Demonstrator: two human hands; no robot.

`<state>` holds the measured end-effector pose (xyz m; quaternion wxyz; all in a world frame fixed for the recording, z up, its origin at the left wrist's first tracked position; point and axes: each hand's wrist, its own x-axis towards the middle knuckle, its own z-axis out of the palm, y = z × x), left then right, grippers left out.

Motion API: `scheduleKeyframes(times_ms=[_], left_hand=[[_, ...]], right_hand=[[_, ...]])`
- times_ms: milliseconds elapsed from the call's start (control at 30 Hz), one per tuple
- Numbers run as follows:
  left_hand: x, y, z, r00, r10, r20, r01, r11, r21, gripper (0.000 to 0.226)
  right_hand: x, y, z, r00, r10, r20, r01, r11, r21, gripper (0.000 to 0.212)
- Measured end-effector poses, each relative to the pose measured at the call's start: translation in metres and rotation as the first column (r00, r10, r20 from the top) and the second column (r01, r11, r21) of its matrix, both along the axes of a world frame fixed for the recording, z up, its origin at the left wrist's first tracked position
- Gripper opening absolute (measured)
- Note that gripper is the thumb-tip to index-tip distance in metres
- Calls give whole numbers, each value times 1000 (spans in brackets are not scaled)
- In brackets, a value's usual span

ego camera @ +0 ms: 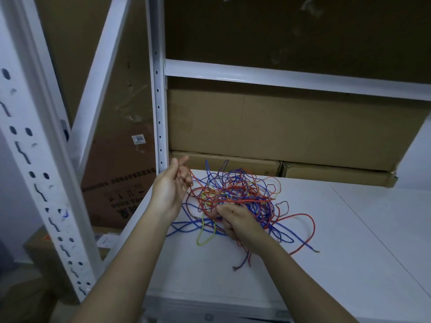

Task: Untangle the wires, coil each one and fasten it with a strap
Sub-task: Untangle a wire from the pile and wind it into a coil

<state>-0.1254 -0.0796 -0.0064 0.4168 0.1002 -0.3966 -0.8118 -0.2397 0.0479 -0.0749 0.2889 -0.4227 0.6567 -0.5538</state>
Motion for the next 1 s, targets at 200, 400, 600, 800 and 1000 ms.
scheduleKeyframes(times_ms=[200, 400, 600, 800, 1000], left_hand=[[-16, 6, -13, 990, 117, 76, -101, 978, -182, 23], [-22, 6, -34, 924, 263, 276, -66, 824, -563, 30], [-5, 20, -49, 876, 194, 441, 207, 675, -708, 31], [6, 32, -39, 849, 144, 508, 303, 655, -692, 28], [18, 34, -34, 903, -109, 417, 354, 739, -574, 40]], right_hand=[[10, 10, 7, 635, 62, -770, 14, 996, 92, 19], [12, 20, 14, 544, -43, -838, -86, 991, -107, 18], [7, 17, 25, 763, -76, -642, -107, 964, -242, 16], [-9, 6, 51, 953, 12, -303, -86, 969, -232, 35], [-25, -2, 35, 995, -28, -100, 7, 979, -206, 15]])
